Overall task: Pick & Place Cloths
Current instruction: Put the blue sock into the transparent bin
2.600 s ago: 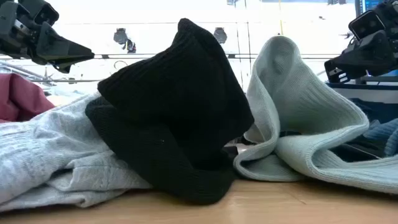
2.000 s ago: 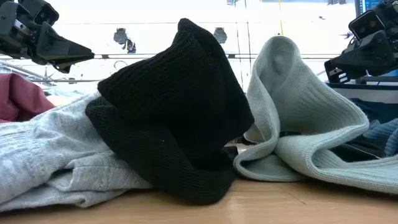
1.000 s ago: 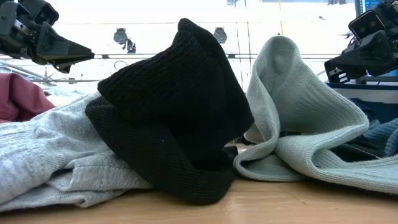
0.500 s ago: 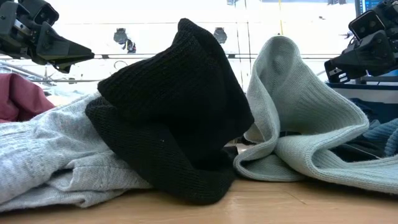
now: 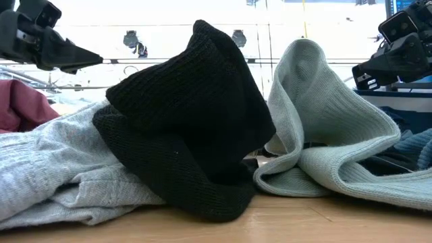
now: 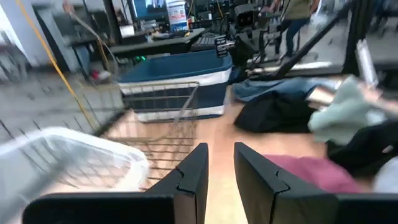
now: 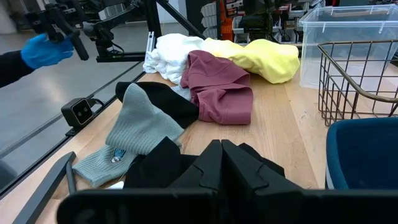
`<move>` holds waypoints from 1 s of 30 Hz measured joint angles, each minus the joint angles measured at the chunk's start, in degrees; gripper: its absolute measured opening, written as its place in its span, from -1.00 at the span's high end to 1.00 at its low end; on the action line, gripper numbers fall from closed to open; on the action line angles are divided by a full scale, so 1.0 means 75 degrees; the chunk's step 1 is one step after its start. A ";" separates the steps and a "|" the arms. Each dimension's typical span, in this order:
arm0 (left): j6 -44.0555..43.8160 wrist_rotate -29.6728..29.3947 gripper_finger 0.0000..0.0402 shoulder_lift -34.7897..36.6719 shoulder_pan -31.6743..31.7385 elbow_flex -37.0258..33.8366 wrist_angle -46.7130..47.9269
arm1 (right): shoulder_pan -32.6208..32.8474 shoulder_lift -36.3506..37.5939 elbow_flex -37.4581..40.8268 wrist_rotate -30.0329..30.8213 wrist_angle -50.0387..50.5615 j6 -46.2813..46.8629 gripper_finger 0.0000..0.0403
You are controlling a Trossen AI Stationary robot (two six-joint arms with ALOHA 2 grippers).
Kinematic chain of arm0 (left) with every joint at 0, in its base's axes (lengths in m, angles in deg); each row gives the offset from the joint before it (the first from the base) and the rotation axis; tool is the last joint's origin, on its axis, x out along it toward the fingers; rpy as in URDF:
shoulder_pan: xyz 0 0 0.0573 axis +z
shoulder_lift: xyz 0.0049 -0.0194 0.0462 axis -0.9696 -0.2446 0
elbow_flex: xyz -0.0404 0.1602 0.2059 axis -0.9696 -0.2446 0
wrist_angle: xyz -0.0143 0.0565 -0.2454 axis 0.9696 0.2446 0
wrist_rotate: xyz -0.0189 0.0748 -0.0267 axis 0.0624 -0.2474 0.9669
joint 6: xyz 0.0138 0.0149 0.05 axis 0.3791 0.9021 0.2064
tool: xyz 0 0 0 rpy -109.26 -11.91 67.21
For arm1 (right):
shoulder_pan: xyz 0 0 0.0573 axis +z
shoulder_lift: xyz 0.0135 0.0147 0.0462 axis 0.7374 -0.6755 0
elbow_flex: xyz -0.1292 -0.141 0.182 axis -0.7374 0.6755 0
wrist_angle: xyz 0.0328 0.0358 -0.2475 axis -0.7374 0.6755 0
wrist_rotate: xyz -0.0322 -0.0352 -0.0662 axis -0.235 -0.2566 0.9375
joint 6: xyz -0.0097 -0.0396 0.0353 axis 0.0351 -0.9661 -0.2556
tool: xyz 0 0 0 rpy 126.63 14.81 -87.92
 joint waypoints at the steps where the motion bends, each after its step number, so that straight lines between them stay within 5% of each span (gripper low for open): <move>1: 0.0118 0.0003 0.60 -0.0003 0.0000 0.0000 0.0000 | 0.0000 -0.0001 -0.0001 0.0000 -0.0001 0.0001 0.98; 12: 0.0056 -0.0608 0.60 0.0000 0.0000 -0.0003 -0.0043 | 0.0000 -0.0001 0.0028 -0.0003 -0.0264 -0.0001 0.98; 21: -0.1989 -0.0586 0.60 0.0000 -0.0009 -0.0003 -0.0783 | 0.0000 -0.0001 0.0028 -0.0003 -0.0290 -0.0001 0.98; 30: -0.2302 -0.0578 0.60 0.0003 -0.0003 0.0000 -0.1756 | 0.0000 -0.0001 0.0025 -0.0003 -0.0316 -0.0001 0.98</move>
